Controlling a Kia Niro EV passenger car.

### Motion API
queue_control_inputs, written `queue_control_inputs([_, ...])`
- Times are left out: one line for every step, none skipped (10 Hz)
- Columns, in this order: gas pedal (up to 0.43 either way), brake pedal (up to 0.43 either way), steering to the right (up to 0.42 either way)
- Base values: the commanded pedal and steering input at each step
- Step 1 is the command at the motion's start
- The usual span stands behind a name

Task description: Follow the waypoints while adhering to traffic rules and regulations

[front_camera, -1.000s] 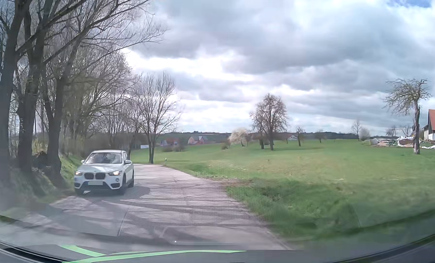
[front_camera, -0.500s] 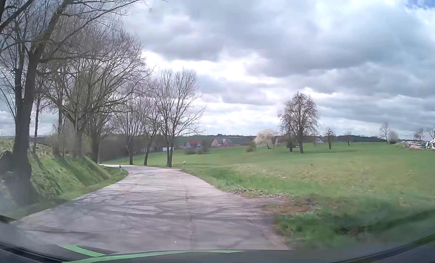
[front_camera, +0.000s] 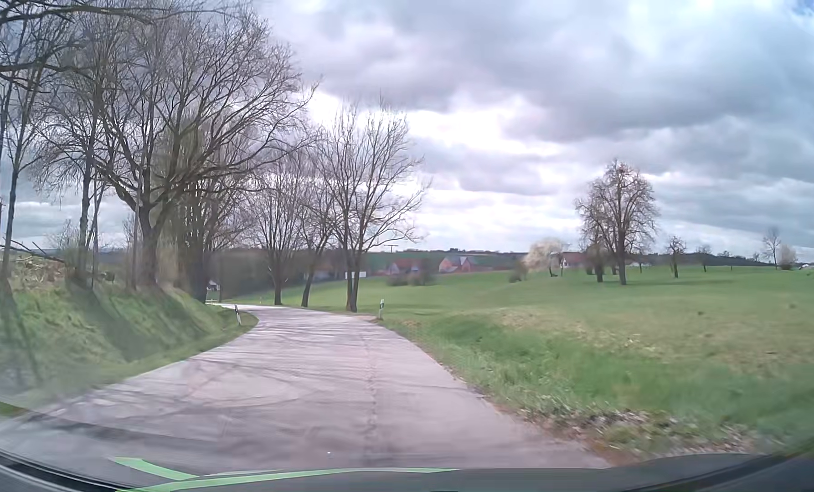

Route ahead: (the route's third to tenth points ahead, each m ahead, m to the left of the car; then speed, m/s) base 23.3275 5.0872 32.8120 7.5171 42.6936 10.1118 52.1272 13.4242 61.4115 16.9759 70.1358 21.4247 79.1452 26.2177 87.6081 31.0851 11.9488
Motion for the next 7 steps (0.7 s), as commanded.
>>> queue_control_inputs([0.047, 0.0, -0.049])
queue_control_inputs([0.047, 0.0, -0.045])
queue_control_inputs([0.047, 0.0, -0.04])
queue_control_inputs([0.047, 0.0, -0.039])
queue_control_inputs([0.047, 0.0, -0.036])
queue_control_inputs([0.047, 0.0, -0.034])
queue_control_inputs([0.047, 0.0, -0.034])
